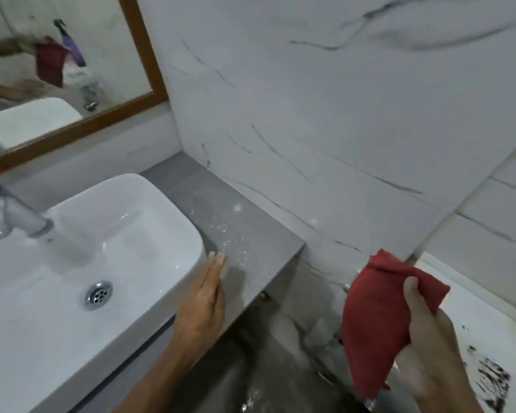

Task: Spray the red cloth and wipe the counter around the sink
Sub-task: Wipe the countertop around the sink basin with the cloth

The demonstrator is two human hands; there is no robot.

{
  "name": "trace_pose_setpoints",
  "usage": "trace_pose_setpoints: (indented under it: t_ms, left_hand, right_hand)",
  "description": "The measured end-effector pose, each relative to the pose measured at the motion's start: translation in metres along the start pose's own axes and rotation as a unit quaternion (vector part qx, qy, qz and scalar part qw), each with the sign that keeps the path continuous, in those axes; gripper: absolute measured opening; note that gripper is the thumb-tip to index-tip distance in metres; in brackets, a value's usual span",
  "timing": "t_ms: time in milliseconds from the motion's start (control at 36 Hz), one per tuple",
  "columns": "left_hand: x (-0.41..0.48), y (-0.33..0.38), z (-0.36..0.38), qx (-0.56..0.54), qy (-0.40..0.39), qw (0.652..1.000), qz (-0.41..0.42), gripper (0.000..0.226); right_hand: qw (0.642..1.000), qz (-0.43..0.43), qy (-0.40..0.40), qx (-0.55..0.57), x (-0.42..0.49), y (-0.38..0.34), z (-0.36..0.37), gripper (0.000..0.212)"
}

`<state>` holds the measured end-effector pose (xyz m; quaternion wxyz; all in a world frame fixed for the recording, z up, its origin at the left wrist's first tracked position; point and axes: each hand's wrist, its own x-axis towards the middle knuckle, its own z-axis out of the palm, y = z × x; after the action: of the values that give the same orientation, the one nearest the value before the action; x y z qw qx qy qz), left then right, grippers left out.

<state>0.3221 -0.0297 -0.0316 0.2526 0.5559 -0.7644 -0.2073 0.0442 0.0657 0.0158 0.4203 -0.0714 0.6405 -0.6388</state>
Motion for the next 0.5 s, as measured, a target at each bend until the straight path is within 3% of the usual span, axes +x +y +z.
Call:
trace_pose_setpoints:
  t_ms: [194,333,444,500]
  left_hand:
    - [0.011,-0.048,-0.034,0.002,0.085,0.993,-0.076,0.048]
    - [0.027,-0.061,-0.037,-0.016,0.116,0.988,-0.103,0.049]
    - [0.051,-0.064,-0.035,-0.029,0.134,0.982,-0.127,0.048]
    - [0.067,-0.07,-0.033,-0.035,0.143,0.979,-0.142,0.048]
  right_hand:
    - [0.999,-0.018,0.013,-0.039,-0.005,0.01,0.072,0.023]
    - [0.984,-0.092,0.003,-0.156,0.019,0.009,0.14,0.03]
    - [0.949,-0.174,-0.076,-0.252,0.059,0.027,0.226,0.032]
    - [0.911,-0.208,-0.153,-0.322,0.088,0.048,0.274,0.03]
